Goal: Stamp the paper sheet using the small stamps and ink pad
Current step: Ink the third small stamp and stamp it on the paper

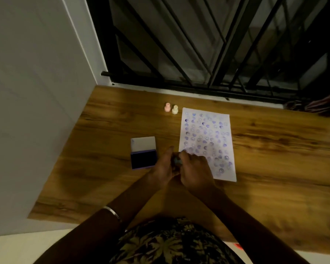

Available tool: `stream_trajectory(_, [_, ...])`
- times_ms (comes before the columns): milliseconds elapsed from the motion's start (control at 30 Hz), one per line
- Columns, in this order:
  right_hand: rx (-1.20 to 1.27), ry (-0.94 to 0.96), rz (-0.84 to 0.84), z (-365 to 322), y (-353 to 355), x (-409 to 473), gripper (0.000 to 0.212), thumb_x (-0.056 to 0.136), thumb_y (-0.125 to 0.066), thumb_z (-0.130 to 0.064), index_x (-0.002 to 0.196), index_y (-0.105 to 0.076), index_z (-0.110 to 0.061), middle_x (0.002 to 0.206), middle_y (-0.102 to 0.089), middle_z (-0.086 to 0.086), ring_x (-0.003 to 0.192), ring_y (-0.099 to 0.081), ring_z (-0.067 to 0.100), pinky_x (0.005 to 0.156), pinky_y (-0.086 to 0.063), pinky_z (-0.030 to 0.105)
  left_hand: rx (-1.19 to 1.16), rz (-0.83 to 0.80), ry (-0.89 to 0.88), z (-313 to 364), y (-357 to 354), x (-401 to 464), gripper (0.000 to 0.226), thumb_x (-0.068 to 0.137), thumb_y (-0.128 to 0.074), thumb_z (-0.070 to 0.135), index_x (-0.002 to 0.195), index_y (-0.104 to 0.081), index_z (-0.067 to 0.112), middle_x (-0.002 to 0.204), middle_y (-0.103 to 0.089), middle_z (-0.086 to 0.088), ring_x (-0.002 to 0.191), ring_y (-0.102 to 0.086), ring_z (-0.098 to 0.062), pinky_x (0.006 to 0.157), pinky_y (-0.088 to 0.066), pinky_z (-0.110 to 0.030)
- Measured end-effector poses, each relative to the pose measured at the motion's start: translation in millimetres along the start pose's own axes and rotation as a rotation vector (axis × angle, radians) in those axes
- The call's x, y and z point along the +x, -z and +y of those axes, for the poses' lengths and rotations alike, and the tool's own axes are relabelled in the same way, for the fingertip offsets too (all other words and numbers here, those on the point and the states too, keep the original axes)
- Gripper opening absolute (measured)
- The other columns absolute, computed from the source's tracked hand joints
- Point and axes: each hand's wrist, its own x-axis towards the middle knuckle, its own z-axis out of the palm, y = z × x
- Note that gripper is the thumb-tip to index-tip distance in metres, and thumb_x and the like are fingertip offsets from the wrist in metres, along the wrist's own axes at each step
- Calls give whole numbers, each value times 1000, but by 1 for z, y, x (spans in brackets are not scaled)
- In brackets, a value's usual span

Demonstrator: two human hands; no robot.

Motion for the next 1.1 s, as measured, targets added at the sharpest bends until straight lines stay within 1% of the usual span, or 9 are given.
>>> stream_trajectory(100, [1, -14, 1, -13, -3, 7, 32, 72, -66, -5, 100, -53, -11, 78, -65, 10, 65, -59, 28, 68, -44, 39, 9, -30, 3, 6, 13, -4, 57, 96, -39, 53, 122, -60, 8, 123, -64, -15, 116, -60, -29, 85, -52, -34])
stream_trajectory(367, [-16, 6, 18, -38, -15, 21, 38, 66, -73, -3, 98, -55, -9, 72, -65, 9, 59, -59, 26, 64, -45, 38, -2, 41, -13, 18, 36, -6, 52, 93, -48, 51, 120, -61, 9, 117, -67, -13, 108, -63, -24, 83, -53, -34])
stream_trajectory(467, [-17, 12, 38, -44, -17, 26, 36, 66, -72, -2, 97, -55, -8, 72, -65, 10, 59, -59, 28, 63, -45, 38, -5, 47, 13, 26, 45, -6, 52, 89, -53, 53, 121, -59, 12, 117, -66, -10, 108, -63, -22, 87, -54, -36])
stream_trajectory(567, [1, 17, 72, -50, -19, 33, 35, 64, -73, 0, 94, -55, -8, 69, -64, 9, 57, -57, 26, 61, -45, 37, -2, 47, 7, 32, 50, -6, 45, 91, -52, 50, 115, -63, 13, 110, -68, -9, 106, -63, -21, 90, -54, -39])
stream_trajectory(667, [19, 3, 47, -53, -20, 43, 31, 72, -68, -3, 99, -55, -10, 76, -65, 8, 63, -60, 27, 66, -45, 39, -14, 23, -24, 38, 53, -3, 49, 91, -51, 50, 119, -62, 11, 106, -67, -8, 104, -63, -21, 79, -54, -34])
stream_trajectory(800, [12, -4, 30, -53, -20, 55, 30, 78, -63, -5, 107, -55, -10, 91, -68, 11, 78, -62, 30, 73, -46, 43, 34, -13, -35, 48, 53, 1, 41, 91, -49, 50, 108, -67, 17, 107, -69, -6, 105, -63, -20, 82, -54, -34])
stream_trajectory(900, [42, 13, 33, -48, -17, 62, 28, 80, -59, -6, 108, -55, -10, 98, -67, 11, 85, -62, 30, 73, -46, 42, 75, -40, -21, 56, 53, 4, 49, 91, -45, 57, 116, -65, 20, 116, -69, -6, 109, -64, -22, 82, -54, -33])
stream_trajectory(1000, [18, 42, 41, -39, -13, 75, 32, 76, -64, -4, 107, -56, -11, 97, -69, 11, 82, -63, 29, 71, -49, 39, 134, 44, -69, 65, 53, 12, 51, 92, -45, 56, 123, -60, 18, 122, -65, -3, 111, -62, -22, 90, -50, -32])
stream_trajectory(1100, [-23, 14, 45, -26, -7, 95, 31, 80, -66, -10, 107, -55, -17, 93, -70, 8, 77, -65, 27, 69, -52, 39, 289, 236, -250, 75, 59, 17, 36, 97, -43, 44, 115, -60, 18, 118, -62, -1, 108, -58, -21, 90, -43, -34])
